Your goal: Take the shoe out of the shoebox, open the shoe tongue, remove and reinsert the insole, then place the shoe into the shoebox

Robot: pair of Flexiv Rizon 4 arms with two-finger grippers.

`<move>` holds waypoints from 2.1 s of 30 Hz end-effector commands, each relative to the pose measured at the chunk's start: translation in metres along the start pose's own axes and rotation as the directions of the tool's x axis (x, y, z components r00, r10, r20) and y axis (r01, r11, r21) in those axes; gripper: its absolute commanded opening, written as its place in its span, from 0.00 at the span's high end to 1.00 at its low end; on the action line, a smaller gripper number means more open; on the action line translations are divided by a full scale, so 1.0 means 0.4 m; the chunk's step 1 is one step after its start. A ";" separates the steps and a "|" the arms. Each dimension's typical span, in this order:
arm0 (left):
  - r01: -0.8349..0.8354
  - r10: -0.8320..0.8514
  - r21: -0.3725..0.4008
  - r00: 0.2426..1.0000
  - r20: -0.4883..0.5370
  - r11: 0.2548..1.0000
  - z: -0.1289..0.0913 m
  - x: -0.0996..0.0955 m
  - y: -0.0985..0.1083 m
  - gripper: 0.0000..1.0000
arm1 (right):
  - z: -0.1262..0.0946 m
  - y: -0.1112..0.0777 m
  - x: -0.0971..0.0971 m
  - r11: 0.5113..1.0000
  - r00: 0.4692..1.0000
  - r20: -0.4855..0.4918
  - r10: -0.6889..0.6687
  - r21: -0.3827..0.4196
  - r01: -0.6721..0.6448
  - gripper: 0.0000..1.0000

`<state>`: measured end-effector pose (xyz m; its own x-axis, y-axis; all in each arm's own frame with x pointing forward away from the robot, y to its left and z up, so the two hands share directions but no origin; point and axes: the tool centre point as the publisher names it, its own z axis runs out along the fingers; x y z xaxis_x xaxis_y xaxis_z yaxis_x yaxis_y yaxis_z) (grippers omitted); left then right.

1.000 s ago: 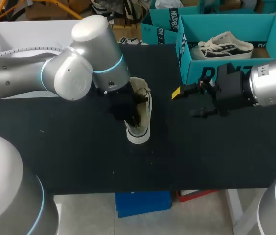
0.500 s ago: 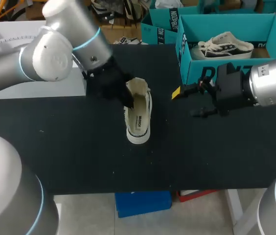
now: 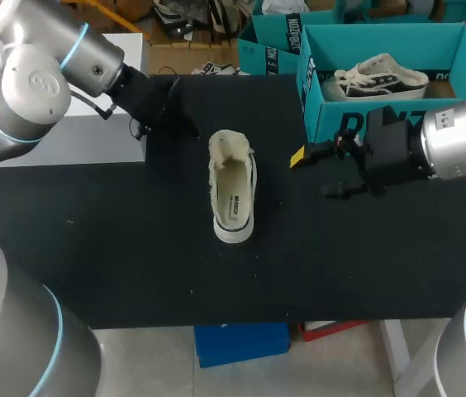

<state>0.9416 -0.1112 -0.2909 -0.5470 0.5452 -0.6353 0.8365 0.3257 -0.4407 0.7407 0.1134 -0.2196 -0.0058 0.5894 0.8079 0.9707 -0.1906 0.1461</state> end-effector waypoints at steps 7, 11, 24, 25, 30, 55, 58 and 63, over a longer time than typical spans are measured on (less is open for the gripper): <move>0.063 -0.057 -0.041 0.990 0.129 0.997 0.083 -0.055 0.065 1.00 | 0.001 0.000 0.000 1.000 1.000 0.000 0.000 0.000 0.000 0.00; 0.064 -0.061 -0.017 0.991 0.123 0.998 0.112 -0.076 0.059 1.00 | 0.001 0.000 0.000 1.000 1.000 0.000 0.000 0.000 0.000 0.00; 0.018 -0.023 0.078 0.998 0.056 0.997 0.168 -0.051 0.012 1.00 | 0.001 0.000 0.000 1.000 1.000 0.000 0.000 0.000 0.000 0.00; 0.017 -0.022 0.084 0.998 0.051 0.996 0.169 -0.045 0.007 1.00 | 0.001 0.000 0.000 1.000 1.000 0.000 0.000 0.000 0.000 0.00; 0.006 -0.009 0.100 1.000 0.025 0.995 0.169 -0.013 -0.013 1.00 | 0.001 0.000 0.000 1.000 1.000 0.000 0.000 0.000 0.000 0.00; -0.083 0.083 0.078 0.996 -0.009 0.994 0.159 -0.098 -0.019 1.00 | 0.001 0.000 0.000 1.000 1.000 0.000 0.000 0.000 0.000 0.00; -0.105 0.108 0.092 0.994 -0.027 0.990 0.178 -0.098 -0.039 1.00 | 0.001 0.000 0.000 1.000 1.000 0.000 0.000 0.000 0.000 0.00; -0.133 0.143 0.109 0.985 -0.093 0.985 0.209 -0.060 -0.064 1.00 | 0.001 0.000 0.000 1.000 1.000 0.000 0.000 0.000 0.000 0.00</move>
<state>0.9323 -0.1935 -0.3141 -0.4264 0.6356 -0.6435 0.8894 0.1652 -0.4261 0.7406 0.1132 -0.2196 -0.0058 0.5893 0.8079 0.9707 -0.1907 0.1460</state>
